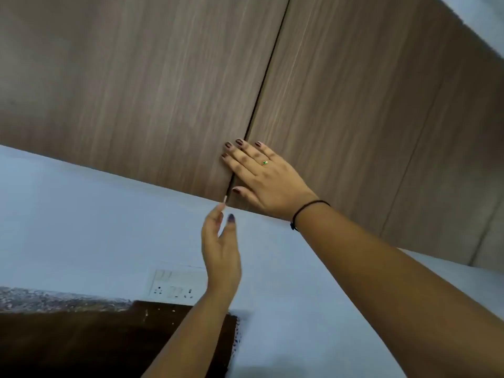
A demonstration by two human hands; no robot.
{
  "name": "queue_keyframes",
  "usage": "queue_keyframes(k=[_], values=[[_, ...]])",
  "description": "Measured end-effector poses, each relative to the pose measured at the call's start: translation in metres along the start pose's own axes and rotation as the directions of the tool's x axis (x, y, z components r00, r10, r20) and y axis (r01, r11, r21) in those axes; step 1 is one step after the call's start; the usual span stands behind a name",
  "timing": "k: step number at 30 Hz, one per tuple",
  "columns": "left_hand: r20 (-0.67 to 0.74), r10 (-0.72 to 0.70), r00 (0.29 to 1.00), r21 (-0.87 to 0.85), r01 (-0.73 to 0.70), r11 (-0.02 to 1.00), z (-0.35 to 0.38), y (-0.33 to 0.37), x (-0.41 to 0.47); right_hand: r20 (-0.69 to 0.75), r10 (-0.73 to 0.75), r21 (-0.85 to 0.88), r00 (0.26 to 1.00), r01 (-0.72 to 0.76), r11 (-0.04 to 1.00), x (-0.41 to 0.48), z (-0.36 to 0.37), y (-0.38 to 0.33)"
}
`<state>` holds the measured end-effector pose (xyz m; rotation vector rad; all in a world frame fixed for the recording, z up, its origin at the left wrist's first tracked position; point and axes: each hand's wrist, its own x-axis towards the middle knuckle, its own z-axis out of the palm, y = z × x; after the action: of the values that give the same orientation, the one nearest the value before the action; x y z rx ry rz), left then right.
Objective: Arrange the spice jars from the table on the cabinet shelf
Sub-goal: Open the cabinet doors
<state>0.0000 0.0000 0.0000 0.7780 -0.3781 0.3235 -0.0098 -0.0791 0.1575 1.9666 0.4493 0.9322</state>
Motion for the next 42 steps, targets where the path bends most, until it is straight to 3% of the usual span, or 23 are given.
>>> queue_keyframes(k=[2, 6, 9, 14, 18, 24, 30, 36, 39, 42], values=[[-0.046, -0.149, 0.988, -0.190, 0.137, 0.972, -0.003, 0.003, 0.008, 0.032, -0.079, -0.052, 0.996, 0.080, 0.995, 0.005, -0.002, 0.000], [0.038, -0.325, 0.945, -0.296, 0.321, 0.900, -0.008, 0.008, 0.018, 0.090, -0.135, -0.070, 0.987, 0.142, 0.987, 0.008, 0.003, 0.007], [0.137, -0.398, 0.907, -0.371, 0.419, 0.829, -0.006, 0.008, 0.021, 0.131, -0.134, -0.093, 0.982, 0.147, 0.985, 0.008, 0.006, 0.019], [0.289, -0.485, 0.826, -0.559, 0.557, 0.615, -0.001, 0.007, 0.028, 0.177, -0.164, -0.124, 0.970, 0.188, 0.974, 0.011, 0.001, 0.025], [0.333, -0.482, 0.811, -0.603, 0.576, 0.553, 0.010, 0.011, 0.028, 0.183, -0.168, -0.094, 0.969, 0.187, 0.978, 0.011, -0.001, 0.026], [0.393, -0.417, 0.820, -0.599, 0.572, 0.560, 0.025, 0.014, 0.026, 0.202, -0.170, -0.091, 0.964, 0.192, 0.977, 0.011, -0.007, 0.027], [0.358, -0.413, 0.837, -0.574, 0.546, 0.610, 0.016, 0.012, 0.024, 0.019, -0.237, -0.084, 0.971, 0.238, 0.968, 0.013, -0.012, 0.021], [0.366, -0.388, 0.846, -0.508, 0.531, 0.679, 0.028, 0.020, 0.008, -0.113, -0.356, -0.166, 0.928, 0.335, 0.927, 0.018, -0.030, 0.026], [0.379, -0.409, 0.830, -0.516, 0.556, 0.652, 0.033, 0.020, -0.002, -0.146, -0.379, -0.121, 0.914, 0.364, 0.924, 0.020, -0.037, 0.028], [0.426, -0.431, 0.795, -0.576, 0.606, 0.549, 0.042, 0.020, -0.015, -0.173, -0.376, -0.123, 0.910, 0.359, 0.925, 0.016, -0.047, 0.027]])
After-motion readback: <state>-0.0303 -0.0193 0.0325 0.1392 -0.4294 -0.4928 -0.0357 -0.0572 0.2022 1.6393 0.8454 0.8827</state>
